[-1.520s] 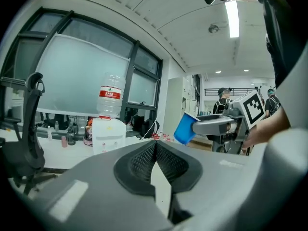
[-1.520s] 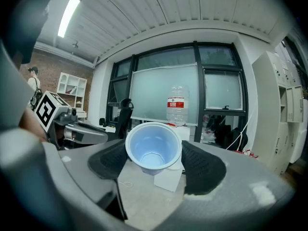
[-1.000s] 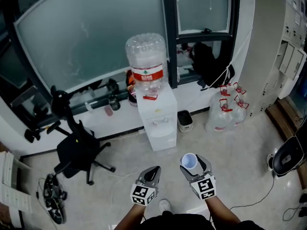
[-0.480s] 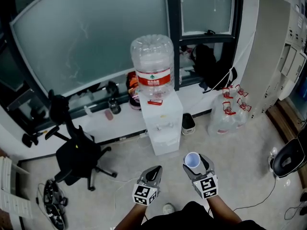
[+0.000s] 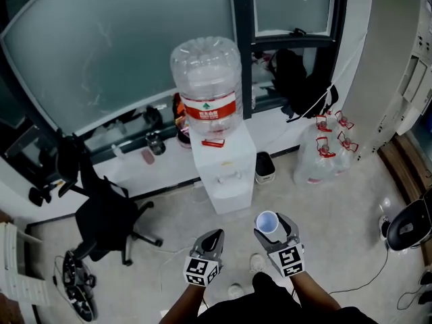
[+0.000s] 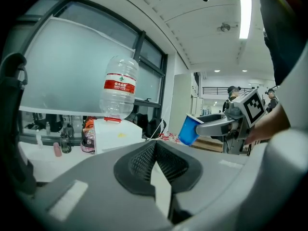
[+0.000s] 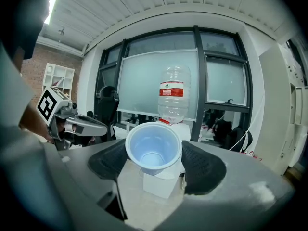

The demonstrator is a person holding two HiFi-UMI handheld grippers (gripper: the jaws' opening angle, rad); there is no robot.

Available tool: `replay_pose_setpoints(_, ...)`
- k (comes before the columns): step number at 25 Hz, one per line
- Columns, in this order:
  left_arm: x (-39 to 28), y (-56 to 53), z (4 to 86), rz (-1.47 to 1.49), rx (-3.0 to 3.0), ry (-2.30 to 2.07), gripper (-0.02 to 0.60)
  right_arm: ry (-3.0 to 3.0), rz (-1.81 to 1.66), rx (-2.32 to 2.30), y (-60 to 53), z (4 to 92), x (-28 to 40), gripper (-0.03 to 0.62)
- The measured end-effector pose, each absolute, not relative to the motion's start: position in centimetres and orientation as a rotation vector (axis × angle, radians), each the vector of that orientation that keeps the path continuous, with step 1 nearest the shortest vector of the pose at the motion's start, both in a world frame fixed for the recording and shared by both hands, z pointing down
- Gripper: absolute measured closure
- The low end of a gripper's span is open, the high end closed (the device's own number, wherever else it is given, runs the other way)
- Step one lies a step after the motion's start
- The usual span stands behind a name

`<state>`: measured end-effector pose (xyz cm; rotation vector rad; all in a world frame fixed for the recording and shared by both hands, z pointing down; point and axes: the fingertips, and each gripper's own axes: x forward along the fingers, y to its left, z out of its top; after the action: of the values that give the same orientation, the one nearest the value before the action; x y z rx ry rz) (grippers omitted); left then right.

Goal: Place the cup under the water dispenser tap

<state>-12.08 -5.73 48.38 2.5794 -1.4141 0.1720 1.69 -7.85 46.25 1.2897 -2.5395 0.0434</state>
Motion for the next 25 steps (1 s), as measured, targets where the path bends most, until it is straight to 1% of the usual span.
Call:
replay_pose_setpoints(8,-11.5,-10.4,50.9,0.271,2.515,-1.449,0.565,-2.576,0.138,1.225,-14.0,49.5,1.1,0.244)
replay_pose_setpoints(12,-11.4,-13.3,51.5,0.259,2.513,-1.494,0.565,-2.561,0.171,1.191,-16.7,50.9,1.3,0.244)
replay_pose_setpoints(25,-11.5,-19.9,55.9,0.277,2.380,-1.577,0.565,-2.541,0.130,1.028,-24.1,57.4,0.5,0.244)
